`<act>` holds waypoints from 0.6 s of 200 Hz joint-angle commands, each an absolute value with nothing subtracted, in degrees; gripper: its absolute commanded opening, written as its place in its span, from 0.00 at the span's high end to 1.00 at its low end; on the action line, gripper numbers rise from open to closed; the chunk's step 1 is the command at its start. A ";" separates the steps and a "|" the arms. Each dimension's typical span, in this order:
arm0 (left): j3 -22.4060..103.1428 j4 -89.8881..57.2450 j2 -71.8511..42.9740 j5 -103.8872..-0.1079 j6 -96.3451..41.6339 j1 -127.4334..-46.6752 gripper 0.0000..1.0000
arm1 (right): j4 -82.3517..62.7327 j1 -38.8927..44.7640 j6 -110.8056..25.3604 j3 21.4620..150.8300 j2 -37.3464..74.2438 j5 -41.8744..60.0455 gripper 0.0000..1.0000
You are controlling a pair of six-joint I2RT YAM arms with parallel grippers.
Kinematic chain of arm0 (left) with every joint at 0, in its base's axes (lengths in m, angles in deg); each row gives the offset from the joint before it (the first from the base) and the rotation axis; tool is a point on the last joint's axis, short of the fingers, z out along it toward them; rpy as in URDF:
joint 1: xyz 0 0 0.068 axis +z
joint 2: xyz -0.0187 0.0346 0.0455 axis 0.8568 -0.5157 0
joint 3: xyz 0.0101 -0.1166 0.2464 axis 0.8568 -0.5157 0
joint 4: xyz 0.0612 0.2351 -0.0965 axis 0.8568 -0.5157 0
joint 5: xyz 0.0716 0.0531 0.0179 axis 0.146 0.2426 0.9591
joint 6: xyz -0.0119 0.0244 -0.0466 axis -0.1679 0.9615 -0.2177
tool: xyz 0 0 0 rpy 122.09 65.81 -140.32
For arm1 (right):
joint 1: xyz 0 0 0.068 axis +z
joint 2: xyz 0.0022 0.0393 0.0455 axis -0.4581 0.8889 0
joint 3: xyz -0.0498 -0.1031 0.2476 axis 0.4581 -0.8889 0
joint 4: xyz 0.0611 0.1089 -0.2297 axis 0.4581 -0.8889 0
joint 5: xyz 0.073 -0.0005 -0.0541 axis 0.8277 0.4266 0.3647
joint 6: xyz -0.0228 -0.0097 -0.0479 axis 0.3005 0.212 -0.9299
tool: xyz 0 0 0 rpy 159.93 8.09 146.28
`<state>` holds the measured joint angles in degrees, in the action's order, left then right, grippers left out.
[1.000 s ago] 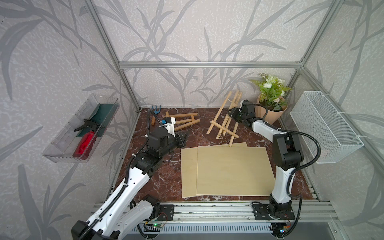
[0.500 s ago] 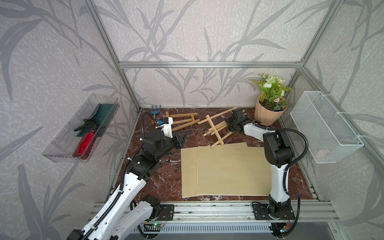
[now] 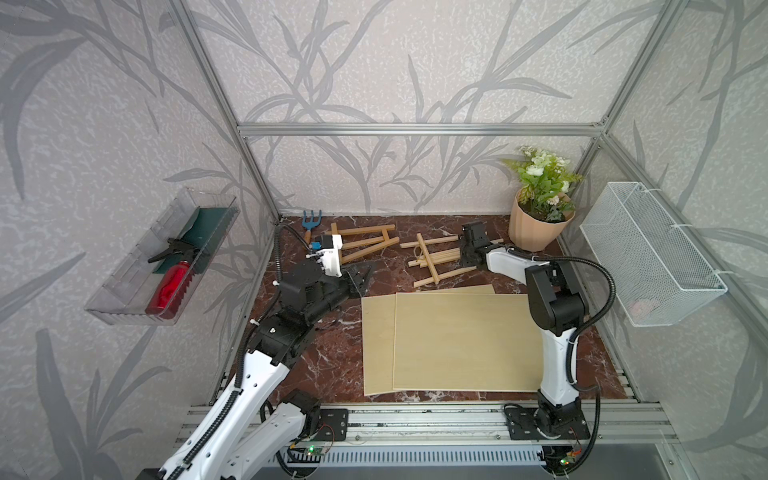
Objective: Disassemble the easel
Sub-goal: Place the easel at the center of the board.
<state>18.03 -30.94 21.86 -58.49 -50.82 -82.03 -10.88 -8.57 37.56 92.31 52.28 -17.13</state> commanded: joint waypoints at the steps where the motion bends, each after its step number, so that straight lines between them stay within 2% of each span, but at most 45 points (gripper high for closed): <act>1: 17.53 -29.12 22.86 -59.45 -51.44 -81.54 0.90 | -8.62 -8.33 36.35 90.58 51.57 -19.79 0.01; 46: 17.54 -29.08 23.38 -59.32 -51.29 -81.47 0.90 | -1.90 -6.60 22.69 88.68 50.40 -18.63 0.01; 73: 17.60 -29.22 23.42 -59.19 -51.03 -81.37 0.90 | 0.31 -5.48 7.39 88.30 47.12 -17.78 0.01; 100: 17.62 -29.65 23.62 -58.67 -50.61 -81.37 0.90 | 1.79 -5.29 -10.68 88.51 42.95 -9.91 0.01; 120: 17.63 -29.65 23.73 -58.62 -50.48 -81.24 0.90 | -6.56 -5.00 -22.74 91.48 39.68 -2.26 0.00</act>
